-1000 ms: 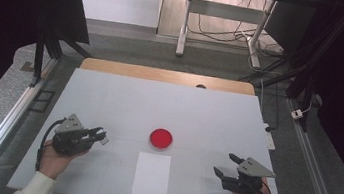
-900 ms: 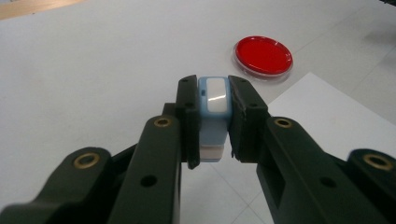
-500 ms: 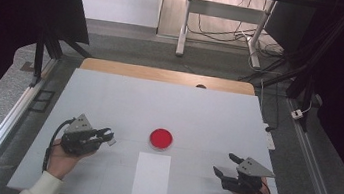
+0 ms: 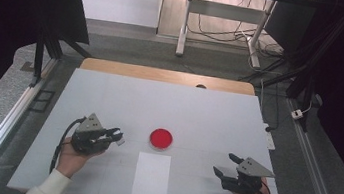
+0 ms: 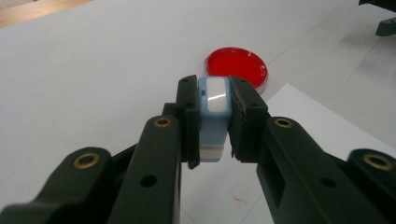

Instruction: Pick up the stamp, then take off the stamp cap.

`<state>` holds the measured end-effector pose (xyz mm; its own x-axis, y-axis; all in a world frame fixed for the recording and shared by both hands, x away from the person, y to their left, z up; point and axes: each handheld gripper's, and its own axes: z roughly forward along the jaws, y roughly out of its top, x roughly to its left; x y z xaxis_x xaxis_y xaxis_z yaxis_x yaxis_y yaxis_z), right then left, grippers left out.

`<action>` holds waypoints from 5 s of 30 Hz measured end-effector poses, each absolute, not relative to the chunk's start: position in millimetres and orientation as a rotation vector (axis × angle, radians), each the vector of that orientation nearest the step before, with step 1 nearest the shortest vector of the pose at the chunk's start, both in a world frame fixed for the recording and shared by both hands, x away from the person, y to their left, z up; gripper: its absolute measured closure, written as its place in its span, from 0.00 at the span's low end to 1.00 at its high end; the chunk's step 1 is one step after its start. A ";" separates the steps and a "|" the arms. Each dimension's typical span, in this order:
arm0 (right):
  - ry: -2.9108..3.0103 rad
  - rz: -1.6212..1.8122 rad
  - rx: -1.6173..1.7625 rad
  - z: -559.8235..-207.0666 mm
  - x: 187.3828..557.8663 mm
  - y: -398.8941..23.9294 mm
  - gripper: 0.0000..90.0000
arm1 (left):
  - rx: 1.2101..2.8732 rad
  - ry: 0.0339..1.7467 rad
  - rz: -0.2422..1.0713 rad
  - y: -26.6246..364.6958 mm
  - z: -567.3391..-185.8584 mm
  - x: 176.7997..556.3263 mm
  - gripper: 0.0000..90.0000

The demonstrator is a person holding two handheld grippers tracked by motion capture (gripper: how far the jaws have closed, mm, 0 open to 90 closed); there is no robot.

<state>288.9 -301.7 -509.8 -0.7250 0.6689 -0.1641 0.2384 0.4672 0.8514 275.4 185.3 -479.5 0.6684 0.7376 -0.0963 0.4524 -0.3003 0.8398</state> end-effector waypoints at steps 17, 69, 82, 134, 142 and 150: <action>2.236 1.193 0.751 -510.0 289.1 -301.3 0.28 | 1.967 0.859 0.361 153.5 -473.7 285.1 0.83; 2.218 1.181 0.771 -509.6 287.9 -300.9 0.28 | 1.997 0.741 0.303 94.7 -469.3 295.2 0.83; 2.204 1.195 0.778 -508.0 286.4 -292.1 0.29 | 1.994 0.735 0.302 93.6 -468.6 295.2 0.83; 2.206 1.225 0.684 -509.0 279.0 -212.4 0.32 | 1.973 0.735 0.282 90.2 -469.3 298.3 0.83; 2.226 1.231 0.666 -510.8 279.2 -202.2 0.32 | 1.973 0.738 0.280 89.4 -470.2 298.7 0.83; 2.241 1.245 0.649 -511.8 279.4 -190.7 0.32 | 1.966 0.734 0.271 88.0 -469.8 298.1 0.83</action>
<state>279.4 -190.7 -511.8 -0.7658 0.6152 -0.1871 0.1660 0.4703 0.8667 298.1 88.0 -469.8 0.7924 0.5989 -0.1158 0.3801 -0.3362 0.8617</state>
